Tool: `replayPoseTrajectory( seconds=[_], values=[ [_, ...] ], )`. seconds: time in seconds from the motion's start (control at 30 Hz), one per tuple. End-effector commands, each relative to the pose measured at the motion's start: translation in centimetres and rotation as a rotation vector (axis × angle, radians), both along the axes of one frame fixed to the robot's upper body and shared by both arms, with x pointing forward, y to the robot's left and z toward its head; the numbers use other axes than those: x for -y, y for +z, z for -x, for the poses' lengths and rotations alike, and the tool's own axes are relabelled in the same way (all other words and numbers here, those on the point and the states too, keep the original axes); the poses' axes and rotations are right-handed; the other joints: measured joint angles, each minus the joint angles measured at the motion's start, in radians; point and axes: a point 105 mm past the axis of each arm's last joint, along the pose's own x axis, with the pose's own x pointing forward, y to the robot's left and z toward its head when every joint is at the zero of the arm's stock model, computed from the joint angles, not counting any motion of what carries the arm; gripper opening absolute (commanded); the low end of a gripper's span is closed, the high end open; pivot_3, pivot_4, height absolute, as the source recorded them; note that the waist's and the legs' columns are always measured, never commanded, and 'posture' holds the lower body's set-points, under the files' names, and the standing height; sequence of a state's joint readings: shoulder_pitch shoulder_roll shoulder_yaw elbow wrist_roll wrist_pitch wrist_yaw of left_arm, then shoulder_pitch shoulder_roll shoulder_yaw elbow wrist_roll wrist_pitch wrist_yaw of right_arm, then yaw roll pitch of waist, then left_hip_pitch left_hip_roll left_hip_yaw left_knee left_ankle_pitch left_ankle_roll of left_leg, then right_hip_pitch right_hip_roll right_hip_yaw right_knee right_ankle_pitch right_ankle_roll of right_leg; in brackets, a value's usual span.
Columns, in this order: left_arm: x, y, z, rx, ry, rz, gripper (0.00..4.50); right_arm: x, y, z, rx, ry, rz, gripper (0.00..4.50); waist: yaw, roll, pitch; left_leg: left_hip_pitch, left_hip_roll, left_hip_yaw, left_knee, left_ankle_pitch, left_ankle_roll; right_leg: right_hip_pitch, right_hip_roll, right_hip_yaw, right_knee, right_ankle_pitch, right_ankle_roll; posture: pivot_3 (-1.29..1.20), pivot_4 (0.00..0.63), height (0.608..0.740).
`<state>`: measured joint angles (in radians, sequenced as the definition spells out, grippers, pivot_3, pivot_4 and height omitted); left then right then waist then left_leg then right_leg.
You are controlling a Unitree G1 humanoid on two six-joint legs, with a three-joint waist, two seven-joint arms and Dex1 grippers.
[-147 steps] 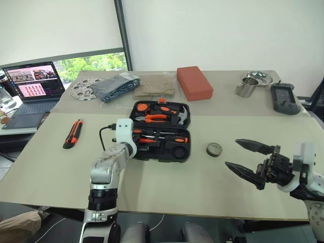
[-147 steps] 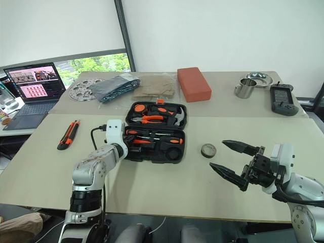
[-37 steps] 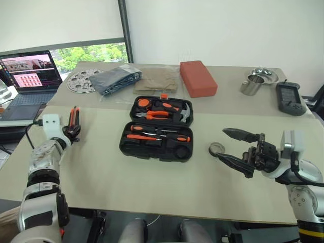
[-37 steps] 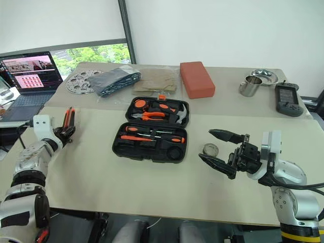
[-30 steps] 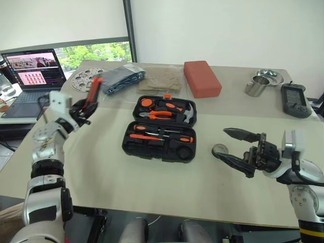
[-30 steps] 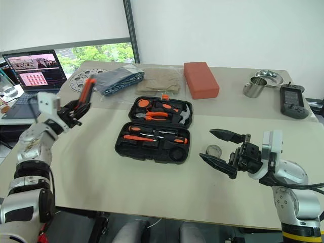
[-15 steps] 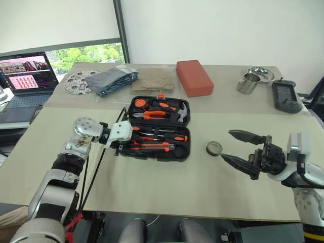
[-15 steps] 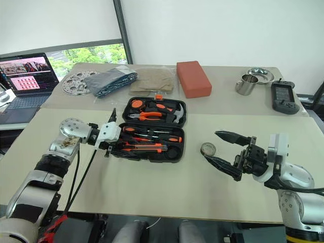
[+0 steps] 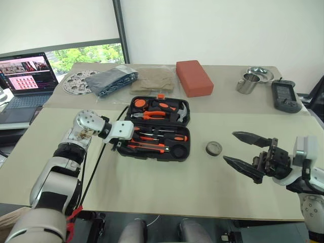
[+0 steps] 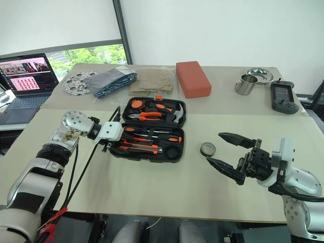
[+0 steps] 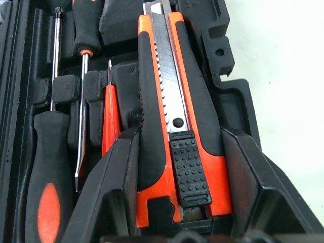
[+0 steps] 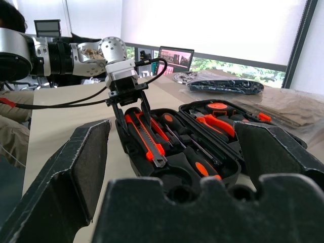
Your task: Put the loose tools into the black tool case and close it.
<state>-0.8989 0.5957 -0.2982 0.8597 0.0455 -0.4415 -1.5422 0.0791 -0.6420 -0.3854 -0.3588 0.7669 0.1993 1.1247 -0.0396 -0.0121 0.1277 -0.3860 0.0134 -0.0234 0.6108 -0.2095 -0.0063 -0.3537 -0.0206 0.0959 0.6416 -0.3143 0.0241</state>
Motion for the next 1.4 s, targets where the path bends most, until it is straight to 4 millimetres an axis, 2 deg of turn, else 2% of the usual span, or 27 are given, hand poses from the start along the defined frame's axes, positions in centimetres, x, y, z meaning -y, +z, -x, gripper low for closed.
replayPoseTrajectory(
  seconds=[0.03,0.3,0.37,0.4,0.53,0.57,0.67,0.83,1.03,1.23,1.33,1.4],
  values=[
    [0.4,0.0,0.2,-0.028,-0.043,-0.023,1.81,0.0,1.3,0.2,0.059,0.006,0.015,4.5,0.001,0.0,0.0,0.0,0.0,0.0,0.0,0.0,0.0,0.0,0.0,0.0,0.0,0.0,0.0,0.0,0.15,0.74],
    [1.3,-0.1,-0.2,-0.022,-0.042,-0.005,1.81,-0.2,1.2,0.2,0.06,0.003,0.015,4.5,0.013,0.0,0.0,-0.001,-0.001,0.0,0.0,0.0,0.0,0.0,0.0,0.0,0.0,0.0,0.0,0.0,0.15,0.74],
    [1.4,-0.1,-0.4,-0.02,-0.033,-0.002,2.82,-0.1,1.1,0.3,0.057,0.001,0.017,4.5,0.02,0.0,0.0,-0.001,-0.001,0.0,0.001,0.0,0.0,0.0,0.0,0.0,0.0,0.0,0.0,0.0,0.15,0.74],
    [1.4,-0.1,-0.5,-0.018,-0.028,0.0,2.94,-0.1,1.0,0.3,0.057,0.0,0.018,4.5,0.022,0.0,0.0,-0.001,-0.001,0.0,0.001,0.0,0.0,0.0,0.0,0.0,0.0,0.0,0.0,0.0,0.15,0.74],
    [1.6,0.2,-0.9,0.014,-0.016,0.023,4.39,0.0,0.9,0.3,0.054,-0.002,0.018,4.5,0.022,0.0,0.0,-0.001,-0.001,0.0,0.001,0.0,0.0,0.0,0.0,0.0,0.0,0.0,0.0,0.0,0.15,0.74],
    [1.7,0.4,-0.9,0.024,-0.015,0.034,4.47,0.0,0.9,0.3,0.054,-0.003,0.018,4.5,0.021,0.001,0.0,-0.001,-0.001,0.0,0.001,0.0,0.0,0.0,0.0,0.0,0.0,0.0,-0.001,0.0,0.15,0.74],
    [1.9,1.2,-1.2,0.053,-0.013,0.074,4.47,0.1,0.7,0.4,0.052,-0.003,0.018,4.5,0.021,0.001,0.0,-0.001,-0.001,0.0,0.001,0.0,0.001,0.0,0.0,0.0,0.0,0.001,-0.002,0.0,0.15,0.74],
    [2.2,3.7,-1.4,0.056,0.0,0.186,4.47,0.2,0.5,0.4,0.05,-0.004,0.019,4.5,0.022,0.001,0.0,-0.001,-0.001,0.0,0.002,0.0,0.001,0.0,0.0,-0.001,0.0,0.001,-0.002,0.0,0.15,0.74],
    [1.4,5.9,-0.8,0.005,0.001,0.242,4.47,0.4,0.2,0.4,0.048,0.0,0.02,4.5,0.018,0.001,0.0,-0.001,-0.001,0.0,0.002,0.0,0.001,0.0,0.0,-0.001,0.001,0.001,-0.002,0.0,0.15,0.74],
    [1.4,5.6,-0.8,-0.004,0.015,0.252,4.47,0.6,0.0,0.3,0.047,0.002,0.021,4.5,0.019,0.001,-0.001,0.0,0.0,-0.001,0.002,0.0,0.001,0.0,0.001,-0.001,0.002,0.001,-0.002,0.0,0.15,0.74],
    [2.7,5.4,-0.6,-0.044,0.002,0.331,3.73,0.6,-0.1,0.3,0.048,0.003,0.021,4.5,0.022,0.001,-0.001,-0.001,0.0,0.0,0.004,0.0,0.001,0.0,0.001,-0.001,0.002,0.001,-0.002,0.0,0.15,0.74],
    [3.3,4.8,-0.2,-0.073,-0.02,0.344,2.98,0.7,-0.1,0.3,0.049,0.002,0.022,4.5,0.023,0.001,-0.001,-0.001,0.0,0.0,0.004,0.0,0.001,0.0,0.0,-0.001,0.002,0.001,-0.002,0.0,0.15,0.74]
  ],
)
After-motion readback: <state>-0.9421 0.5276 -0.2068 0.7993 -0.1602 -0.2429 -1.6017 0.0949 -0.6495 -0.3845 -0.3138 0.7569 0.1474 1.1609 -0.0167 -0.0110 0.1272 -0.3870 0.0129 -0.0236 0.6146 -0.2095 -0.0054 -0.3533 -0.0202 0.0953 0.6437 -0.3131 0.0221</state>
